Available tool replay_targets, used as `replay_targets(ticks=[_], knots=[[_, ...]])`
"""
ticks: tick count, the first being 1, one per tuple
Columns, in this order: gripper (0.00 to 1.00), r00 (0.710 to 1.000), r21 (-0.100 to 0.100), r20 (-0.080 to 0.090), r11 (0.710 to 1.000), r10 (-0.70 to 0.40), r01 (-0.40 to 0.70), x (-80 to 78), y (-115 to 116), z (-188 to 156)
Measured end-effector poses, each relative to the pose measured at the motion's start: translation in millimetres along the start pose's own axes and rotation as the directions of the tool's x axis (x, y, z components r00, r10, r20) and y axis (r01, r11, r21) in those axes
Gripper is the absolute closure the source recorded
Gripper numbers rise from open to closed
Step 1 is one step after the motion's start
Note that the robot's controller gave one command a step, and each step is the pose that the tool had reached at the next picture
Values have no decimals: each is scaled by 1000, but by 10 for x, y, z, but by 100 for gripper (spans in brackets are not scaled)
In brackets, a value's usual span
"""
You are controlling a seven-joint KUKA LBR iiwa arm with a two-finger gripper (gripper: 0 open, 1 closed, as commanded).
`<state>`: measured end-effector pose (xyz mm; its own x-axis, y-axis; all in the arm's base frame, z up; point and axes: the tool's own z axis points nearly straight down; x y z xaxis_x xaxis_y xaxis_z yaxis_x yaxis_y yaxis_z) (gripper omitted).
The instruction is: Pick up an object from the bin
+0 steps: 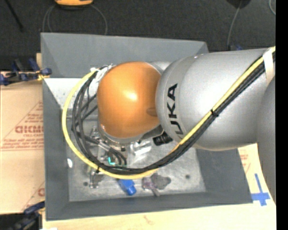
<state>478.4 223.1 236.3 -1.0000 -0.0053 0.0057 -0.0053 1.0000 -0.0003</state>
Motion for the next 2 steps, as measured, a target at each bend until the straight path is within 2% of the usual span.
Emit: replay_targets(ticks=[1,2], knots=[[0,996,4,1,996,-90,90,-288,-708,944],[0,940,2,4,940,-342,342,-232,-604,1455]])
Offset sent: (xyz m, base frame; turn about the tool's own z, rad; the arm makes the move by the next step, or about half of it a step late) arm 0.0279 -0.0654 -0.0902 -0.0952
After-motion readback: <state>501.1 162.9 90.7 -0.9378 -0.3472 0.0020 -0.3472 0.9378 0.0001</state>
